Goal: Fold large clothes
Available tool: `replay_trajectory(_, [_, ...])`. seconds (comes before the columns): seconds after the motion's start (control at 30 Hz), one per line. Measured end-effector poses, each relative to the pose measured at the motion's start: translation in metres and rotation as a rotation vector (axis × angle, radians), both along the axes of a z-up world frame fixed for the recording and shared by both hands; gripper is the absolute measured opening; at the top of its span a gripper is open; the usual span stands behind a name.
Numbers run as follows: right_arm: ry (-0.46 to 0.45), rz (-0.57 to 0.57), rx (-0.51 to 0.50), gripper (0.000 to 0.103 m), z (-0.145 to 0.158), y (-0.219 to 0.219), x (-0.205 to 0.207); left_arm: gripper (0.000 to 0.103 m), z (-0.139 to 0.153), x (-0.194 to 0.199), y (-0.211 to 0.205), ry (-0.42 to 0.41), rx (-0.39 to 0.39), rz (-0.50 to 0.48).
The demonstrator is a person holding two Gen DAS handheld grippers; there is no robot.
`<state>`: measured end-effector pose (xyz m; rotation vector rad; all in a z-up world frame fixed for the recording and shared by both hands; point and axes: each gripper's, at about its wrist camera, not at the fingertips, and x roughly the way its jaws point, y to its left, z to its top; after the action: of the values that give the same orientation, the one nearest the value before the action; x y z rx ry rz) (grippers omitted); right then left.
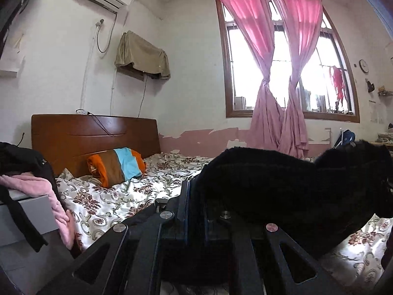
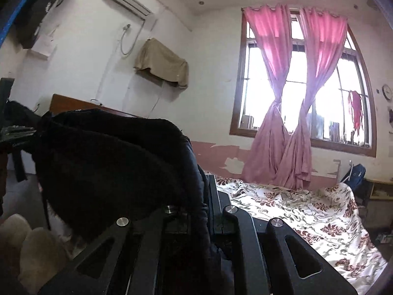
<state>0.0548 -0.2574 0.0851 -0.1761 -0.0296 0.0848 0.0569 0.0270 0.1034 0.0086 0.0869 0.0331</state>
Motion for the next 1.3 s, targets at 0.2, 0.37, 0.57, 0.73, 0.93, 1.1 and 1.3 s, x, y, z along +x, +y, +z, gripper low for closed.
replay_trajectory(0.2, [-0.026, -0.022, 0.022, 0.008, -0.002, -0.002, 0.046, 0.008, 0.003, 0.048, -0.002, 0.027, 0.019, 0.001])
replay_trajectory(0.37, [-0.018, -0.037, 0.057, 0.008, 0.004, -0.01, 0.094, 0.008, 0.015, 0.096, -0.01, 0.013, 0.073, 0.004])
replay_trajectory(0.57, [0.058, -0.05, 0.057, 0.008, -0.008, -0.021, 0.165, 0.008, 0.02, 0.159, -0.025, 0.067, 0.113, 0.0])
replay_trajectory(0.73, [0.139, -0.033, 0.054, 0.008, -0.019, -0.024, 0.22, 0.008, 0.011, 0.206, -0.028, 0.12, 0.112, 0.01])
replay_trajectory(0.93, [0.213, -0.038, 0.042, 0.009, -0.037, -0.017, 0.262, 0.008, -0.012, 0.255, -0.027, 0.192, 0.089, 0.027])
replay_trajectory(1.1, [0.254, -0.044, 0.016, 0.011, -0.048, -0.011, 0.287, 0.009, -0.036, 0.287, -0.015, 0.29, 0.045, 0.003])
replay_trajectory(1.3, [0.303, -0.056, 0.002, 0.012, -0.056, -0.009, 0.306, 0.012, -0.06, 0.321, 0.011, 0.418, -0.153, -0.065])
